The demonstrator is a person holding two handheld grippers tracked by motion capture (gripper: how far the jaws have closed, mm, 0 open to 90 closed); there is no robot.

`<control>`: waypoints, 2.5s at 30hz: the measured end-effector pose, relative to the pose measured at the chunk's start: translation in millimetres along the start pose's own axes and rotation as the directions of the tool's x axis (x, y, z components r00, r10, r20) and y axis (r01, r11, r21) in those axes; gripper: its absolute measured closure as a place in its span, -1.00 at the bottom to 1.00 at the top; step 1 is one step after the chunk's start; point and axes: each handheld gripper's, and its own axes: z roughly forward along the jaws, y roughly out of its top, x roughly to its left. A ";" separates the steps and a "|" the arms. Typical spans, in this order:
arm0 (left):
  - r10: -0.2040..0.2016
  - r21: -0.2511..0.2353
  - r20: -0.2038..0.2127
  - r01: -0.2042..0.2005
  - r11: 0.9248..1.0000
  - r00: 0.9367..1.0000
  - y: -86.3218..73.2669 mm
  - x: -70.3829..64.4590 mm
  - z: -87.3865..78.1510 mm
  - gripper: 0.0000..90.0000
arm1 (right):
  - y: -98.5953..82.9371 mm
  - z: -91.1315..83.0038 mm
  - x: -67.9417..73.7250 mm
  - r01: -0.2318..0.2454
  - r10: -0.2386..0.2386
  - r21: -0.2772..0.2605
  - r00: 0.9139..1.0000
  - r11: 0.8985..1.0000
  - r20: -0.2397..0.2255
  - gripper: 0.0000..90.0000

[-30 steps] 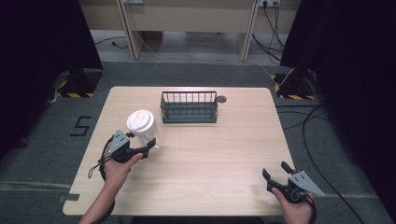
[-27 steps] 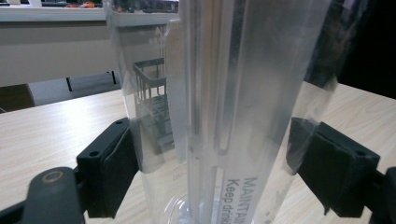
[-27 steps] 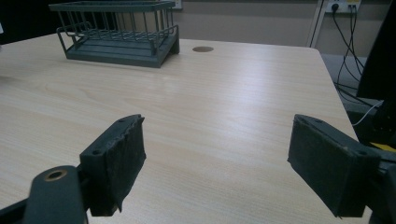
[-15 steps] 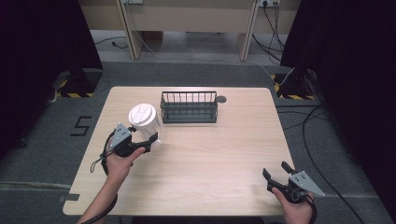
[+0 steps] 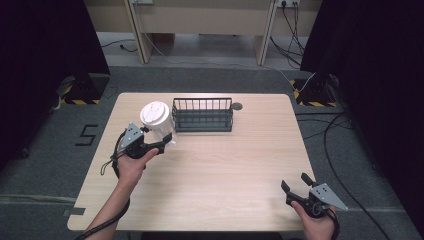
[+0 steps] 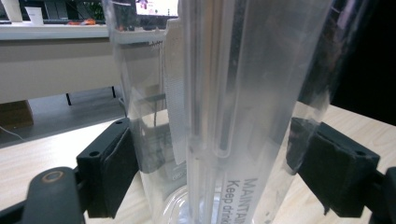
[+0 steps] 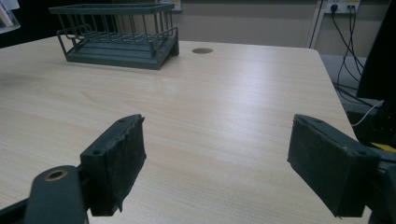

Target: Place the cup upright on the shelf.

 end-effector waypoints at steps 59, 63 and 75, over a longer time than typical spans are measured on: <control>0.009 -0.026 0.035 -0.009 1.000 0.999 58.5 -2.1 86.7 -0.61 | -1.0 3.1 -0.3 -0.007 0.007 0.000 1.000 1.000 -0.004 -0.55; 0.017 -0.023 0.039 -0.016 1.000 0.999 61.8 -4.4 92.9 -0.61 | -1.1 2.7 -0.4 -0.005 0.005 0.000 1.000 1.000 -0.004 -0.55; 0.020 -0.009 0.043 -0.019 1.000 0.999 65.5 -7.4 110.5 -0.61 | -1.0 2.7 -0.9 -0.011 0.011 0.000 1.000 1.000 -0.004 -0.55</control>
